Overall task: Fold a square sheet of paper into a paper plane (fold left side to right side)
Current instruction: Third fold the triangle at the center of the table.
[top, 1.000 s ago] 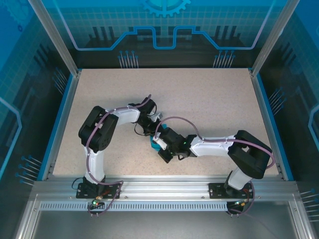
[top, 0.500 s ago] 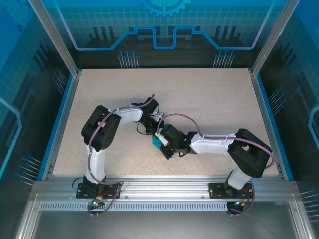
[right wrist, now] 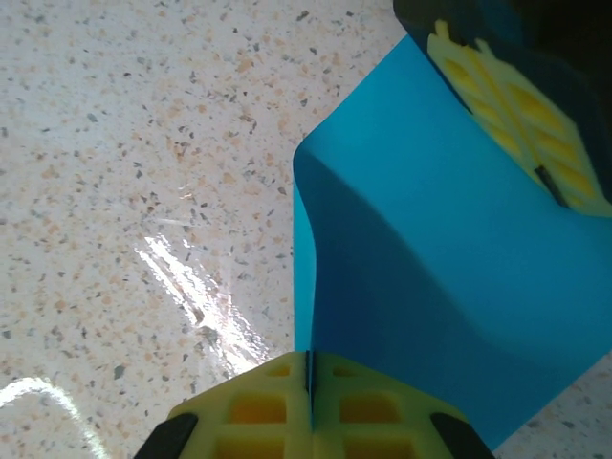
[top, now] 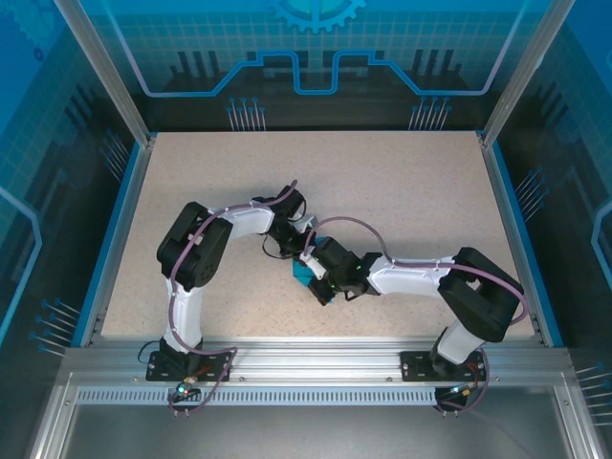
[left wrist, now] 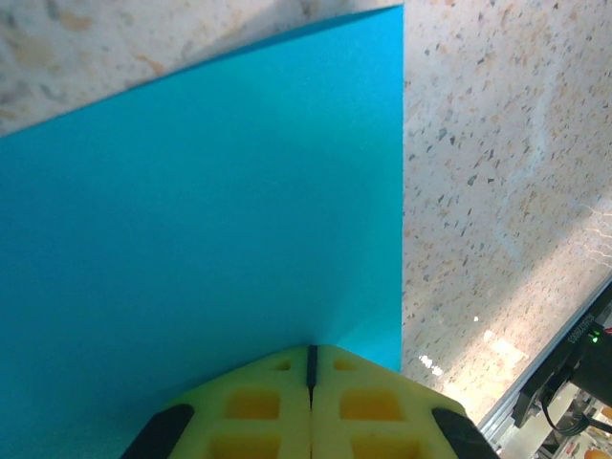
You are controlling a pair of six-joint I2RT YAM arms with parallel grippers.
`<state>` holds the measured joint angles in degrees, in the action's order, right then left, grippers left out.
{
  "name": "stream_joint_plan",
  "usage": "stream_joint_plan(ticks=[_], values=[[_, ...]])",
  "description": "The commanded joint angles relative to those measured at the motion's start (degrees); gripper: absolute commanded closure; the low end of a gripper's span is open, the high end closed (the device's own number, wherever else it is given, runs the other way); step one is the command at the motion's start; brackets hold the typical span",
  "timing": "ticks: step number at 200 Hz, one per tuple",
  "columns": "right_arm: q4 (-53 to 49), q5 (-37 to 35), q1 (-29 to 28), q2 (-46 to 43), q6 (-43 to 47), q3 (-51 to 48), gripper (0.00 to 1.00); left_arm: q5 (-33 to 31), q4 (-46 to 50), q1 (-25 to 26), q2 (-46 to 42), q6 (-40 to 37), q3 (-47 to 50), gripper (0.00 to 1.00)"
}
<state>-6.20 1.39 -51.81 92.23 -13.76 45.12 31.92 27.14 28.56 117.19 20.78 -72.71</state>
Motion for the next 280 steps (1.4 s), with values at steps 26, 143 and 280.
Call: stream_joint_plan(ticks=[26,143,280], values=[[4.3,7.0,3.7,-1.8,-1.1,-3.1,0.99,-3.7,2.2,1.1,2.9,-1.9,0.4,0.94],[3.2,6.2,7.2,-1.9,-0.7,-2.8,0.98,-3.9,2.5,1.1,3.0,-2.0,0.5,0.95],[1.9,5.0,8.1,0.8,-1.4,-0.9,0.97,-3.9,2.5,1.2,3.0,-2.0,0.7,0.96]])
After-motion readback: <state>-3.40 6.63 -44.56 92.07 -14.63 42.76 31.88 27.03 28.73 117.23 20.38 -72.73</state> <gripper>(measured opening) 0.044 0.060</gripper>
